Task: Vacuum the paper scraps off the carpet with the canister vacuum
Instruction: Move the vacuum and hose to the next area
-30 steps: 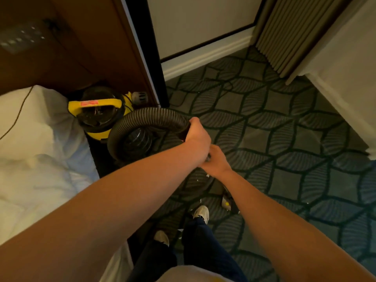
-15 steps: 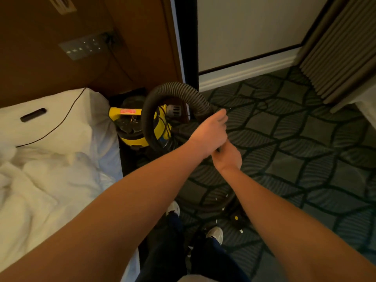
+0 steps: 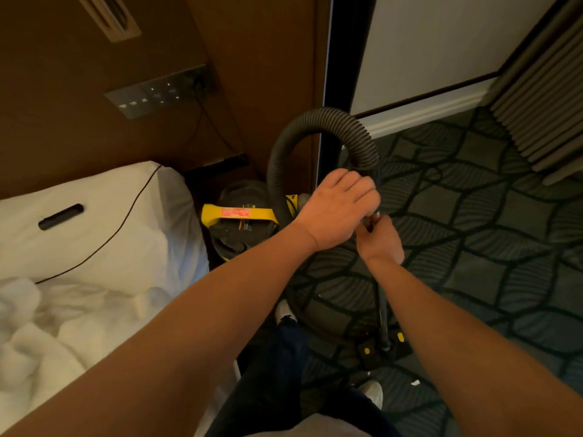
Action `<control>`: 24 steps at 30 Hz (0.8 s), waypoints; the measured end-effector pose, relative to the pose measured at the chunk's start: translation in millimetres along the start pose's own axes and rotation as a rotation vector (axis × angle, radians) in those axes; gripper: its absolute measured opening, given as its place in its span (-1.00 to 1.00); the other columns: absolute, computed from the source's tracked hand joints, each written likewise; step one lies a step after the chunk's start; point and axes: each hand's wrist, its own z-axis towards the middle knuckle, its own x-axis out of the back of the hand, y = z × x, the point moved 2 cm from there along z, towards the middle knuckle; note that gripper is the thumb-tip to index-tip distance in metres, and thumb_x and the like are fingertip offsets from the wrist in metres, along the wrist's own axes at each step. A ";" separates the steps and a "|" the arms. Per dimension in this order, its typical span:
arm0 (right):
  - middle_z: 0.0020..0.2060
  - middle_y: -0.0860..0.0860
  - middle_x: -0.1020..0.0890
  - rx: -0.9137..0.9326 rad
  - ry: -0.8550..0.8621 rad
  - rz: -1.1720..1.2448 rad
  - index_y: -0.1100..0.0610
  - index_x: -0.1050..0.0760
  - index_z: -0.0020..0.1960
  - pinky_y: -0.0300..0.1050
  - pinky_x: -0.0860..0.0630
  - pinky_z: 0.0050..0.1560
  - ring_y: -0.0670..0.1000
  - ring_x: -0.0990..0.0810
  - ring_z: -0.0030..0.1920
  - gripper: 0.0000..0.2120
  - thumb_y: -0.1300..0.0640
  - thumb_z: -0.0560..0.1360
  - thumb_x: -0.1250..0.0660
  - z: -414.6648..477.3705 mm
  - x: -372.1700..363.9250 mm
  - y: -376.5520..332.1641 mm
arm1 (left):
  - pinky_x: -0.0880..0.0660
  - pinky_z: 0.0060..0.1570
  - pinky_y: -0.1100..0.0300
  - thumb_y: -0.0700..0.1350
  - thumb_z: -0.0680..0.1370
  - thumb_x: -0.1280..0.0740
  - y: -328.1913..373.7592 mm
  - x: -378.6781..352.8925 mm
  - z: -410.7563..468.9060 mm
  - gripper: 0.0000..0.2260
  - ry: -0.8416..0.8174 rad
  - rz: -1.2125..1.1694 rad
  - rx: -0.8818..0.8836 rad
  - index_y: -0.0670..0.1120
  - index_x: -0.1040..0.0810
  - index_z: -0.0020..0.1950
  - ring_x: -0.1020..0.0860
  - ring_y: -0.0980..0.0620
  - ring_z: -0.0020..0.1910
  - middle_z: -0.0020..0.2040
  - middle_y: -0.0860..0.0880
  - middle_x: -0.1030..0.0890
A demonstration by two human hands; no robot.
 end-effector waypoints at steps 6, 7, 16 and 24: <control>0.09 0.20 -0.60 -0.190 0.053 0.316 0.19 -0.43 0.18 0.09 -0.52 0.18 0.22 -0.58 0.13 -0.73 0.08 0.55 -0.34 28.1 -24.0 -22.5 | -0.25 -0.22 0.10 -0.33 0.33 -0.18 -105.2 -10.9 -56.2 -0.82 -0.142 -0.161 0.492 -0.07 -0.44 -0.19 -0.47 -0.13 -0.20 -0.21 -0.05 -0.47; 0.09 0.20 -0.59 -0.211 0.067 0.329 0.20 -0.43 0.18 0.11 -0.51 0.19 0.23 -0.58 0.14 -0.73 0.10 0.55 -0.34 32.1 -28.3 -25.8 | -0.27 -0.23 0.08 -0.35 0.36 -0.20 -117.4 -13.4 -66.1 -0.80 -0.145 -0.178 0.601 -0.05 -0.43 -0.19 -0.48 -0.12 -0.20 -0.21 -0.03 -0.47; 0.16 0.18 -0.55 -0.308 0.113 0.376 0.18 -0.39 0.24 -0.04 -0.44 0.09 0.20 -0.55 0.16 -0.71 0.15 0.56 -0.32 38.8 -69.7 -52.1 | -0.45 0.19 -0.07 -0.16 0.53 -0.32 -153.0 -59.8 -109.0 -0.65 -0.448 -0.293 1.357 -0.14 -0.34 0.28 -0.47 -0.17 0.24 0.27 -0.14 -0.47; 0.12 0.15 -0.57 -0.318 0.141 0.369 0.07 -0.36 0.08 0.08 -0.51 0.17 0.17 -0.56 0.13 -0.84 0.16 0.55 -0.31 40.7 -89.7 -64.8 | -0.25 0.41 -0.07 0.14 0.52 -0.32 -150.9 -90.3 -118.2 -0.41 -0.848 -0.295 1.252 -0.18 -0.30 0.42 -0.28 -0.22 0.43 0.42 -0.19 -0.36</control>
